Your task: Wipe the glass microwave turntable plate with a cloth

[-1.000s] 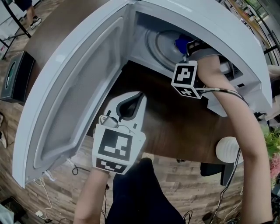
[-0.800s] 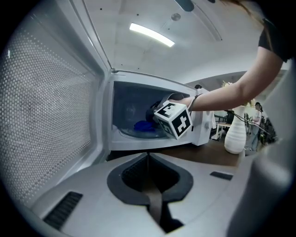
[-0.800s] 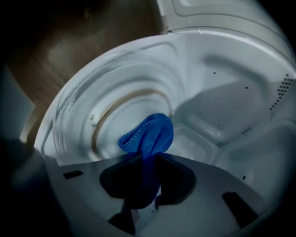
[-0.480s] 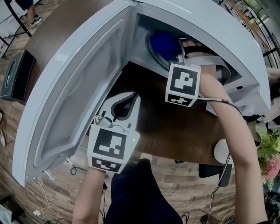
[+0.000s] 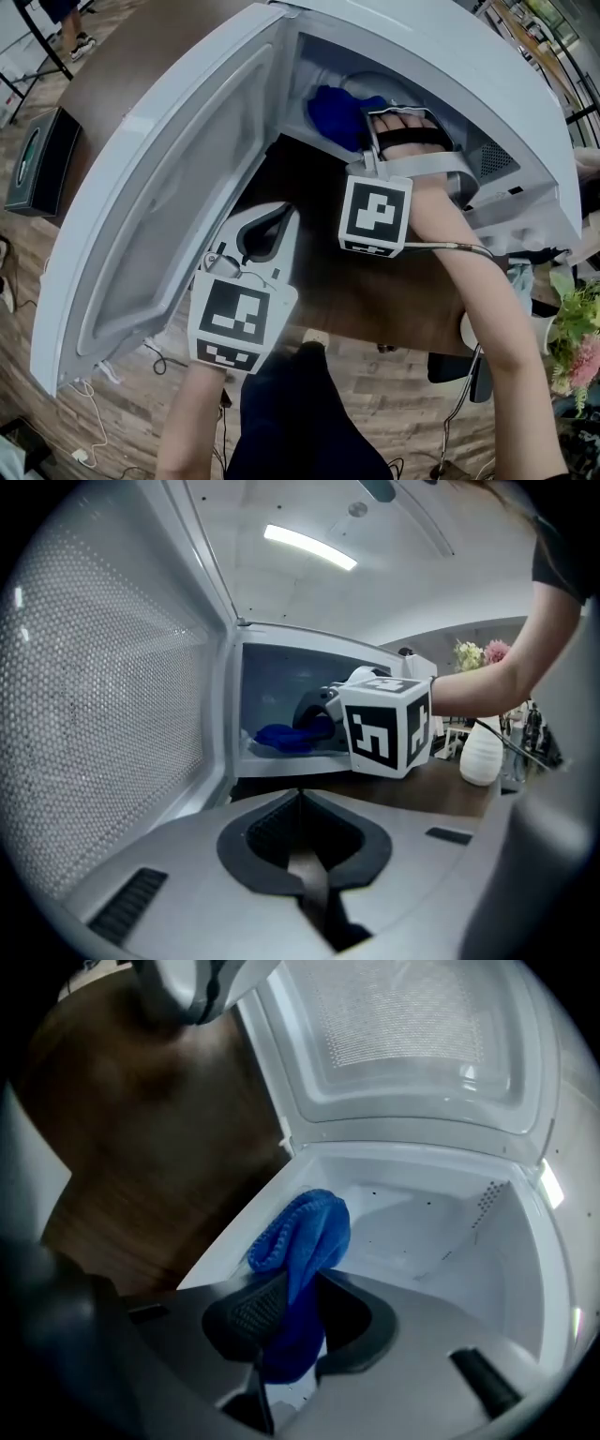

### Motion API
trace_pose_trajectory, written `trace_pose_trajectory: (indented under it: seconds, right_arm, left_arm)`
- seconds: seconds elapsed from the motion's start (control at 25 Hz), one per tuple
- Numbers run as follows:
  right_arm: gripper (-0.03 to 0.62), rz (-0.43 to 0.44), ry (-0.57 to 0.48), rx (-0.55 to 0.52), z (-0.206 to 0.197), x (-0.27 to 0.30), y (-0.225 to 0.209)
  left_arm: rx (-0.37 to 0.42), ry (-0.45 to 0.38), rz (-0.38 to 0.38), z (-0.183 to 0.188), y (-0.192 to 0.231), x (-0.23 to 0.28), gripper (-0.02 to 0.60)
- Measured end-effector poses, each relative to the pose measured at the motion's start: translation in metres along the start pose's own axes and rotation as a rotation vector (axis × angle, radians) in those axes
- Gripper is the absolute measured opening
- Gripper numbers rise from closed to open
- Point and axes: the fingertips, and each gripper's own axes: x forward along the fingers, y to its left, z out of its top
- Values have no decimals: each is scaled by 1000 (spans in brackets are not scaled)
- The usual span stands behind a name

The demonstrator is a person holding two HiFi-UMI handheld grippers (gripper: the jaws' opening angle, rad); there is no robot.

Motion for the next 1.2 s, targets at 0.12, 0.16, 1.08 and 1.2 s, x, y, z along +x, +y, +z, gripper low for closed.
trace_pose_trajectory:
  seconds: [0.12, 0.16, 1.08, 1.2]
  right_arm:
    - [78, 1, 25, -57, -3, 1, 5]
    - [78, 4, 32, -67, -5, 1, 7]
    - [75, 215, 372, -321, -94, 6, 52]
    - [75, 265, 426, -354, -106, 7, 57]
  left_arm:
    - [-6, -5, 1, 2, 1, 1, 12]
    - [-6, -7, -1, 2, 0, 1, 12]
    - [7, -7, -28, 2, -7, 7, 12]
    - [8, -5, -29, 1, -8, 7, 12]
